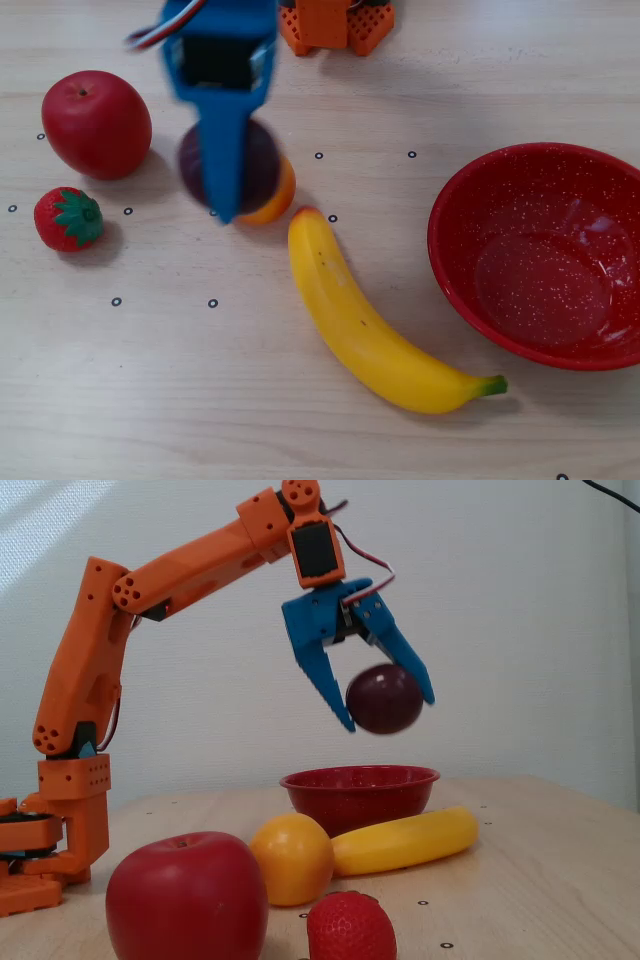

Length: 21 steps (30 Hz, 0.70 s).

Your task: Put the plum in the red bowl.

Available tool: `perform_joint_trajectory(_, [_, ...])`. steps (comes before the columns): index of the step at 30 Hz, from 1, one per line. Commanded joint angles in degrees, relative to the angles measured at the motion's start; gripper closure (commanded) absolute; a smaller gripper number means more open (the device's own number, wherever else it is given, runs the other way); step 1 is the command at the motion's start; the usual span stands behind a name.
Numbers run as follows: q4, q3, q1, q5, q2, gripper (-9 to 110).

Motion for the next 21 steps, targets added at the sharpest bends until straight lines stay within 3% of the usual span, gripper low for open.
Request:
perform_joint_trajectory(1, [0.9,-5.4,5.6,-3.7,10.6,101])
perform_joint_trajectory(14, [0.7,-3.5,34.5,-13.4,16.6,101])
perform_joint_trajectory(21, [3.2,-4.6,40.5,-16.4,6.1,101])
